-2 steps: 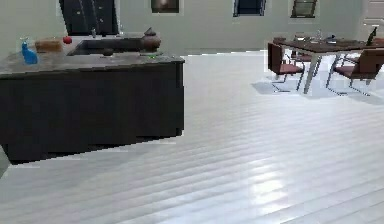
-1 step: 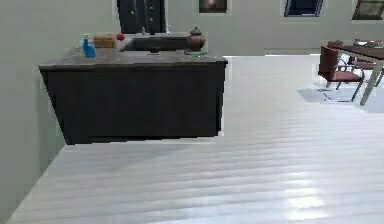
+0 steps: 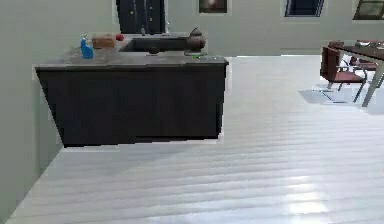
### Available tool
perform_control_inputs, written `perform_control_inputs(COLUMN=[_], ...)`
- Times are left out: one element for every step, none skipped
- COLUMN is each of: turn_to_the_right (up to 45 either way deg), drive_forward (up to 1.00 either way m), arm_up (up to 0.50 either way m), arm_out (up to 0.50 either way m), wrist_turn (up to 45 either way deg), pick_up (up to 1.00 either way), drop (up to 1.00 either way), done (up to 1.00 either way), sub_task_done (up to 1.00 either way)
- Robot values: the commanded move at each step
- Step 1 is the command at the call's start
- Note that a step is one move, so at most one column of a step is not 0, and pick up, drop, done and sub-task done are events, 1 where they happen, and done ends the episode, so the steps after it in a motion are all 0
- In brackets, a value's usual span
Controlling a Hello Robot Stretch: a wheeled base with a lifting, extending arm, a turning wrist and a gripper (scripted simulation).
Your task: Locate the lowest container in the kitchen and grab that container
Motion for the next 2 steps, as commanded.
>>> perform_control_inputs(turn_to_the_right=[0.0, -3.0], drive_forward=[1.00, 0.00], arm_up=[0.00, 0.00], arm_out=[0.00, 0.00], wrist_turn=[0.0, 0.0], pick_up=[0.00, 0.00], drop=[0.00, 0.00], done=[0.00, 0.00], sub_task_done=[0.00, 0.00])
